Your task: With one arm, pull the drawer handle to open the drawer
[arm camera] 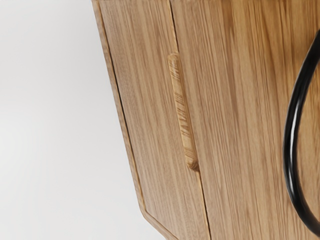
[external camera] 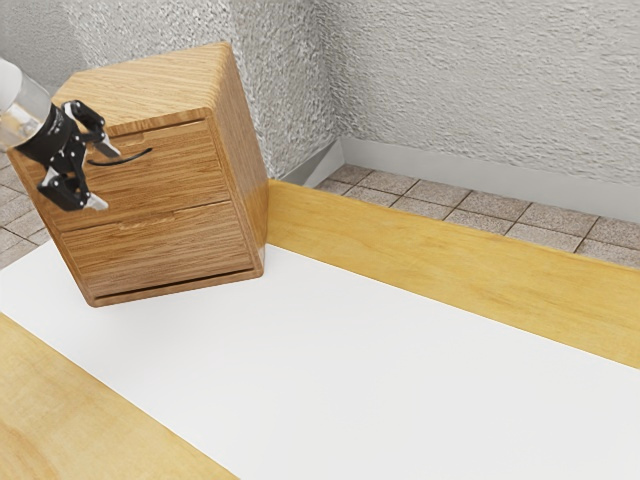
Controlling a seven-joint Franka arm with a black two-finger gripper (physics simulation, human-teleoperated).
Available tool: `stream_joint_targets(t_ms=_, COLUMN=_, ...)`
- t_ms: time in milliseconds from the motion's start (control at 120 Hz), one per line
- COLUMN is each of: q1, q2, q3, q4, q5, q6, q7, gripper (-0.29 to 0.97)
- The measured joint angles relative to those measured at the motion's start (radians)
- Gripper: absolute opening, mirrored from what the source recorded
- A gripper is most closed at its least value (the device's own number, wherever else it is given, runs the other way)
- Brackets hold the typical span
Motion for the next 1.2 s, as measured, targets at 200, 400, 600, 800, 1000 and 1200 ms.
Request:
stream_joint_targets(t_ms=200, q1=0.004, q2=0.017, q3=0.022, q4=0.005, q5=0.008, q6=0.005, q7=-0.018, gripper=0.65)
stream_joint_targets(t_ms=400, q1=0.001, q2=0.055, q3=0.023, q4=0.047, q5=0.008, q6=0.007, q7=-0.031, gripper=0.65)
stream_joint_targets(t_ms=600, q1=0.002, q2=0.083, q3=0.023, q4=0.070, q5=0.007, q6=0.008, q7=-0.041, gripper=0.65)
stream_joint_targets(t_ms=800, q1=0.011, q2=0.100, q3=0.027, q4=0.083, q5=0.006, q6=0.008, q7=-0.048, gripper=0.65)
stream_joint_targets(t_ms=1000, q1=0.013, q2=0.138, q3=0.029, q4=0.106, q5=0.005, q6=0.008, q7=-0.053, gripper=0.65)
stream_joint_targets(t_ms=1200, q1=0.007, q2=0.158, q3=0.034, q4=0.104, q5=-0.002, q6=0.010, q7=-0.056, gripper=0.65)
